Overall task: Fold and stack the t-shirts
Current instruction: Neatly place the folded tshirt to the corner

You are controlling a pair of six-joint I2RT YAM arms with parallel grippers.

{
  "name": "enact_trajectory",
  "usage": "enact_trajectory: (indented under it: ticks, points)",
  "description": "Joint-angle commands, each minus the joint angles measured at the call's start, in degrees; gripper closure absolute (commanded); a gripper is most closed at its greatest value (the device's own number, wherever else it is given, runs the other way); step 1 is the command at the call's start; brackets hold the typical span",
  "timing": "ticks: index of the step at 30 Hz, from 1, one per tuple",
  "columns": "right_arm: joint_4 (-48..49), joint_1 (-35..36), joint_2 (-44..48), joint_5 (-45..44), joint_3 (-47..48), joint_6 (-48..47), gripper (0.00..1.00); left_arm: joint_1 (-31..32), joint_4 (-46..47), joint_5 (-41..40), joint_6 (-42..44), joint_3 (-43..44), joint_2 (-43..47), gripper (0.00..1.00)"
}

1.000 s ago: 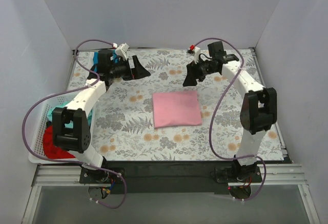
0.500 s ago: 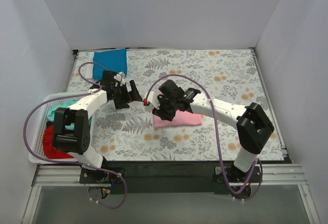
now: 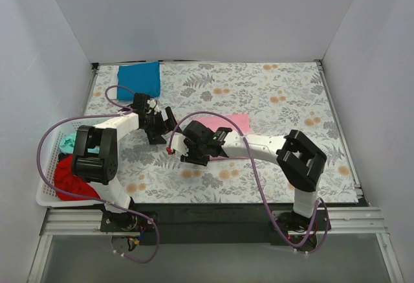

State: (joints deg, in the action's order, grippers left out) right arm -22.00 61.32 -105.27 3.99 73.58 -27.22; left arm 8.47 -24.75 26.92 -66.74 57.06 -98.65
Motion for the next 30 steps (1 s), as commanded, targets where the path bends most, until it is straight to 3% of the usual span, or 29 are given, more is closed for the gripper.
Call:
enact_trajectory:
  ticks: [1,5,9,13,21,30]
  points:
    - [3.1,0.55,-1.68,-1.53,-0.37,0.15,0.59,-0.03,0.76,0.86,-0.67,-0.54,0.56,0.05]
    - [5.9,0.73,-3.27,-2.05,-1.86,0.33,0.61,-0.03,2.07,0.59,-1.11,-2.12,1.36,0.05]
    - [7.58,0.64,-5.55,-3.72,-3.09,0.24,0.72,-0.03,2.6,1.29,-1.38,-4.14,1.62,0.05]
    - [8.2,0.56,-4.6,-3.73,-4.06,-1.16,0.99,-0.03,4.09,3.4,-2.86,-6.94,2.06,0.05]
    - [8.2,-1.64,1.12,-0.92,-3.8,-2.66,0.99,0.06,17.09,13.15,-14.71,-12.41,0.83,0.05]
    - [8.11,-4.71,5.43,6.03,-5.29,-2.13,0.99,2.51,37.4,16.33,-29.41,-17.24,-4.18,0.04]
